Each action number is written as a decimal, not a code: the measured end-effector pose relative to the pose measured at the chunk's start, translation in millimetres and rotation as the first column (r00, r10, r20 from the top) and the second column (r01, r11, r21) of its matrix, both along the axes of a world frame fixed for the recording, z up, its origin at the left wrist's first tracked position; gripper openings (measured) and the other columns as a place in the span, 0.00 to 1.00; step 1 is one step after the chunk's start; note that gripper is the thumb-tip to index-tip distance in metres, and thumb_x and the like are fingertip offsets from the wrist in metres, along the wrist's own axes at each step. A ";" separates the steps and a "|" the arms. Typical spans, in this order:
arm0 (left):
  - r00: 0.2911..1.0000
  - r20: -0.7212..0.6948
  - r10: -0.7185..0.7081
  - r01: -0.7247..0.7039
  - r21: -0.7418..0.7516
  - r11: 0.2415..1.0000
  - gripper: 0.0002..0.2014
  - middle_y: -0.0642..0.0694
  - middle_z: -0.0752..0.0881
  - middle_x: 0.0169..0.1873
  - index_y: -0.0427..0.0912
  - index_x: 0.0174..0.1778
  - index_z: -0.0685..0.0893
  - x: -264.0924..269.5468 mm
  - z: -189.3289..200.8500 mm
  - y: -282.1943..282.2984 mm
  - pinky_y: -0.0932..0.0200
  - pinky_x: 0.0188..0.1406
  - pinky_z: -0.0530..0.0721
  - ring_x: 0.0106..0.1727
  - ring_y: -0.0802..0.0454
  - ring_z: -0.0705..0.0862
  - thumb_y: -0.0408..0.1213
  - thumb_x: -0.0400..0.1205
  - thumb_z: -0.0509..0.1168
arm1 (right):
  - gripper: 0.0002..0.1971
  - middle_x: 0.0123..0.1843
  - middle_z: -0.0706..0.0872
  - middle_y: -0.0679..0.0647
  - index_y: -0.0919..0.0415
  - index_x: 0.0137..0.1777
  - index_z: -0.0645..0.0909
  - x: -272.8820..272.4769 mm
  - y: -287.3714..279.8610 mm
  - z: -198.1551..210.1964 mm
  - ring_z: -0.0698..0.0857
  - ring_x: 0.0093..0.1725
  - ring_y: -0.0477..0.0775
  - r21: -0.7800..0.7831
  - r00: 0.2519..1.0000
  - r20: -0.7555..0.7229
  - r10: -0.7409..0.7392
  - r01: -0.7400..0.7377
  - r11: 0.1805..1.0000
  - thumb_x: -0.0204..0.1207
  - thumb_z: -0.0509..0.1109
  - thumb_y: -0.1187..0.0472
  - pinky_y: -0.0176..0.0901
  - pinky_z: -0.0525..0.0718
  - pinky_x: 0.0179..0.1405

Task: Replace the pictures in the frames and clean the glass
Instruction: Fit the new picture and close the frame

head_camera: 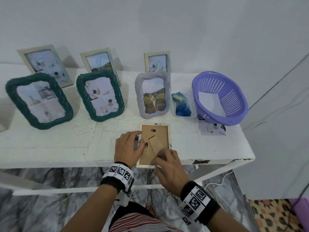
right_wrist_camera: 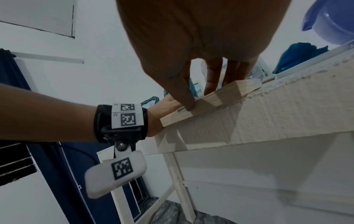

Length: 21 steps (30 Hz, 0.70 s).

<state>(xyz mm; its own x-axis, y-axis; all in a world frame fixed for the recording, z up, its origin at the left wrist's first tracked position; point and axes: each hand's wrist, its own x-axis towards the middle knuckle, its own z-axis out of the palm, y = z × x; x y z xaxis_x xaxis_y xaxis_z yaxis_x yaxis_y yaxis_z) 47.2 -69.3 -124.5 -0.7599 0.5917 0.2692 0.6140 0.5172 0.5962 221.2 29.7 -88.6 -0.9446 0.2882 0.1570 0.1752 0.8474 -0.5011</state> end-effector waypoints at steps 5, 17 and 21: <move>1.000 0.018 -0.013 0.013 -0.003 1.000 0.21 0.54 0.84 0.44 0.50 0.60 0.84 -0.6 1.1 -1.1 0.55 0.47 0.68 0.48 0.49 0.79 0.54 0.78 0.56 | 0.10 0.57 0.77 0.54 0.49 0.51 0.83 0.3 8.0 2.9 0.73 0.57 0.57 0.041 0.998 0.042 0.052 -0.054 0.998 0.72 0.69 0.62 0.48 0.79 0.56; 0.970 -0.035 -0.242 0.238 -0.081 0.968 0.24 0.47 0.77 0.68 0.50 0.73 0.79 -18.4 -2.2 -31.0 0.46 0.64 0.73 0.68 0.47 0.74 0.50 0.83 0.54 | 0.28 0.58 0.81 0.61 0.63 0.52 0.82 -40.7 17.7 23.8 0.79 0.58 0.65 0.252 0.943 0.211 -0.256 0.200 0.947 0.71 0.61 0.38 0.56 0.85 0.51; 0.972 -0.016 -0.233 0.231 -0.067 0.971 0.24 0.47 0.77 0.71 0.52 0.74 0.78 -17.8 -2.0 -30.5 0.48 0.68 0.70 0.70 0.47 0.74 0.50 0.82 0.54 | 0.25 0.63 0.80 0.63 0.67 0.54 0.80 -49.0 12.9 23.7 0.77 0.63 0.66 0.137 0.941 0.161 -0.299 0.279 0.951 0.69 0.71 0.45 0.55 0.81 0.61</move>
